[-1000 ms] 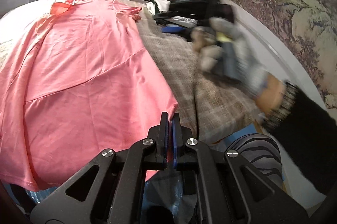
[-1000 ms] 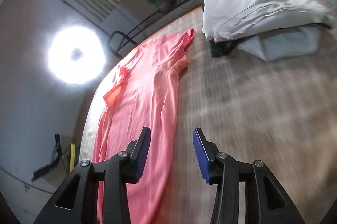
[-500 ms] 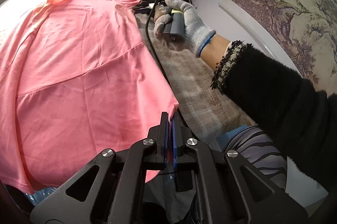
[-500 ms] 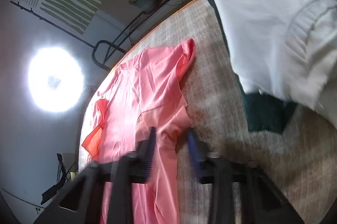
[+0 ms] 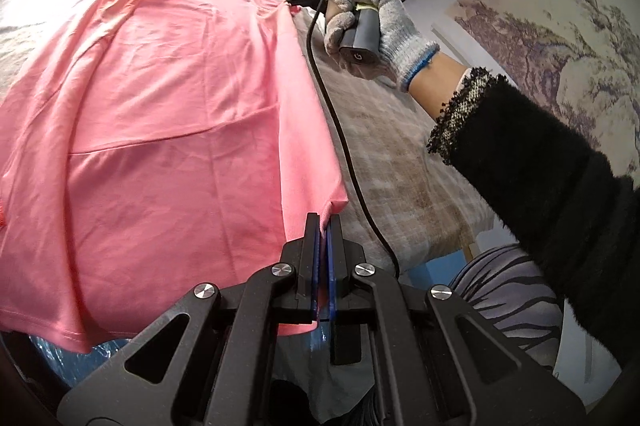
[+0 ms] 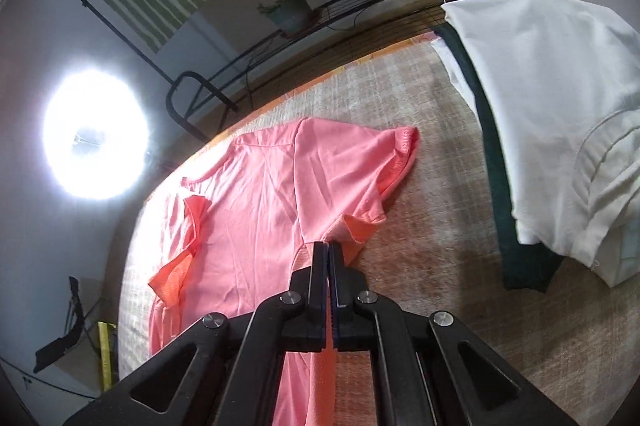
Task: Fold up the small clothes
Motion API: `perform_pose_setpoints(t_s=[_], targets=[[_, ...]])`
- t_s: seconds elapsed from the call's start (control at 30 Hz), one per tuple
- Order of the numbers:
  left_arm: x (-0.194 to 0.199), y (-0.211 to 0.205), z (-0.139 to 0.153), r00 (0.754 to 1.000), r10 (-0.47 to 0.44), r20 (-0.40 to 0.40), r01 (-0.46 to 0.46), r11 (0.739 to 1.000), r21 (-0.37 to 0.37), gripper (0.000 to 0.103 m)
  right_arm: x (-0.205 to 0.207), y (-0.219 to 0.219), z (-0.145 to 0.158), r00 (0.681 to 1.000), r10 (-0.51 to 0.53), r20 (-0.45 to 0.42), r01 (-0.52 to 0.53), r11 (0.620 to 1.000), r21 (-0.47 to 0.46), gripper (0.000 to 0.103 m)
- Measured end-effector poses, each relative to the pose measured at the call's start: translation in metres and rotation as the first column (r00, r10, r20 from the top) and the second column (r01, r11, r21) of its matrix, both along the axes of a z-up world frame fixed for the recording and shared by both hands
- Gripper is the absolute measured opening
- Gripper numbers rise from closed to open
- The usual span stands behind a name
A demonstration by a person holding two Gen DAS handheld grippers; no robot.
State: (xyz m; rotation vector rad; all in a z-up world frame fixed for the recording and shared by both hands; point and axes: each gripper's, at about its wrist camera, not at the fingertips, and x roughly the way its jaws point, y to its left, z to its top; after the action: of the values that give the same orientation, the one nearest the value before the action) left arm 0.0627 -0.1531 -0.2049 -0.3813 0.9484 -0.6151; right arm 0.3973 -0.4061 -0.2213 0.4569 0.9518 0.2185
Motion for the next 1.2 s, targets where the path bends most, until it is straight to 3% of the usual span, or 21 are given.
perform_pose_setpoints(t_s=[0.17,0.37,0.57,0.77,0.9,0.93,0.97,1.1,1.2], targets=[[-0.002,0.019,-0.004,0.999,0.047,-0.018,-0.048,0.999,-0.022,0.000,0.008,0.022,0.018,0.999,0.026,0.030,-0.024,0.999,-0.048,0.000],[-0.014,0.044,-0.016,0.993,0.112,-0.049,-0.112,0.994,0.000,0.000,0.013,0.080,0.032,0.989,0.136,0.064,-0.127,0.983,-0.135,0.000],[-0.024,0.070,-0.034,0.978,0.180,-0.101,-0.180,0.984,0.013,0.000,0.018,0.157,0.020,0.958,0.282,0.044,-0.265,0.937,-0.229,0.000],[-0.029,0.078,-0.042,0.974,0.195,-0.117,-0.189,0.980,0.059,0.000,0.021,0.211,-0.006,0.936,0.353,0.007,-0.336,0.895,-0.293,0.000],[-0.034,0.078,-0.034,0.979,0.179,-0.100,-0.172,0.982,0.079,0.001,0.023,0.217,-0.024,0.924,0.377,-0.058,-0.377,0.882,-0.283,0.005],[-0.037,0.078,-0.028,0.982,0.168,-0.083,-0.161,0.983,0.091,0.001,0.024,0.215,-0.023,0.916,0.394,-0.070,-0.398,0.878,-0.265,0.016],[-0.037,0.078,-0.024,0.984,0.164,-0.070,-0.157,0.983,0.097,0.001,0.023,0.211,-0.019,0.911,0.408,-0.065,-0.411,0.877,-0.250,0.021],[-0.043,0.086,-0.007,0.986,0.162,-0.025,-0.159,0.981,0.109,0.001,0.017,0.164,0.021,0.916,0.398,0.047,-0.390,0.912,-0.131,0.028],[-0.041,0.102,0.006,0.984,0.179,-0.014,-0.177,0.979,0.102,0.001,0.022,0.124,0.045,0.949,0.299,0.095,-0.290,0.952,-0.097,0.034]])
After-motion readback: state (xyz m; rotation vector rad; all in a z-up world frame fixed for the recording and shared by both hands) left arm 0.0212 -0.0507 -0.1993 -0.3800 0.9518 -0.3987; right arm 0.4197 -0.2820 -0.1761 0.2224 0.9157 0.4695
